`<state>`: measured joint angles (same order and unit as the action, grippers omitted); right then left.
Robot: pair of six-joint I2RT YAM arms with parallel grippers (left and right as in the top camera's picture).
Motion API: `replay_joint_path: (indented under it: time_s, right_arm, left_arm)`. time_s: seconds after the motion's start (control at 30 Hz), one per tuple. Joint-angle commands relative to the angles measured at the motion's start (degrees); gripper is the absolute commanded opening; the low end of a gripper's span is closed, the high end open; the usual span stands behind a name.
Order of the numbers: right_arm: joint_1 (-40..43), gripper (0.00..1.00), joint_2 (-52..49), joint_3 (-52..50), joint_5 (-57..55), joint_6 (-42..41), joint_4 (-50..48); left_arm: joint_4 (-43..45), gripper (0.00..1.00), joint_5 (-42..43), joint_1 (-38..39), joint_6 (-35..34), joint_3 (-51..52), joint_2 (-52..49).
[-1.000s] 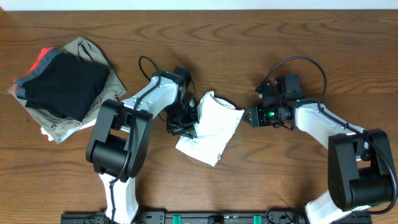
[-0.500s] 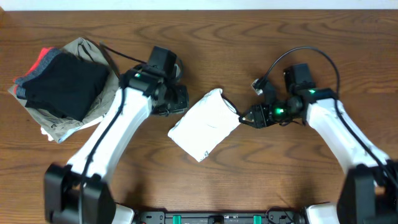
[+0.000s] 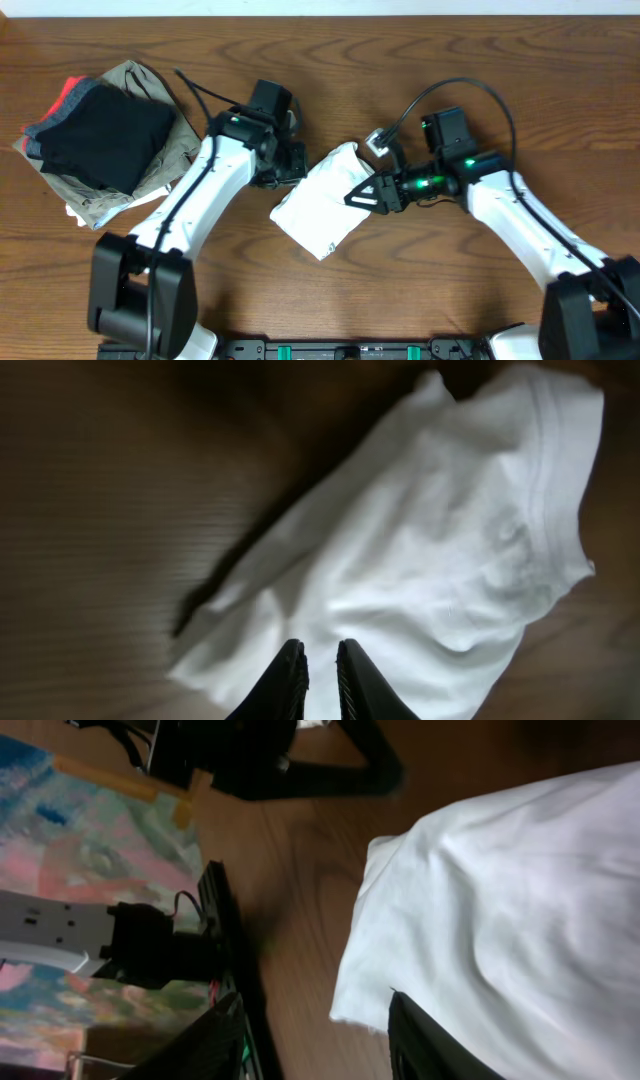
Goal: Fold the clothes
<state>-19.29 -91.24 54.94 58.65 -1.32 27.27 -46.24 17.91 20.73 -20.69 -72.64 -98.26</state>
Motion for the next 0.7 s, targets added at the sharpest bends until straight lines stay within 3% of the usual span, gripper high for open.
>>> replay_joint_path:
  time_s: [0.0,0.33,0.67]
  right_arm:
    - [-1.51,0.46,-4.68,-2.56,1.6,-4.31,-3.67]
    - [-3.08,0.48,-20.35,-3.19,2.03,-6.78,-9.97]
    - [6.84,0.5,-23.89,-3.19,-3.69,-7.85,-12.33]
  left_arm:
    - [0.55,0.15,3.28,1.46,2.05,0.44,-1.66]
    - [3.98,0.16,3.74,1.86,2.21,0.46,-9.51]
    - [2.84,0.16,3.74,1.68,1.97,0.46,-20.85]
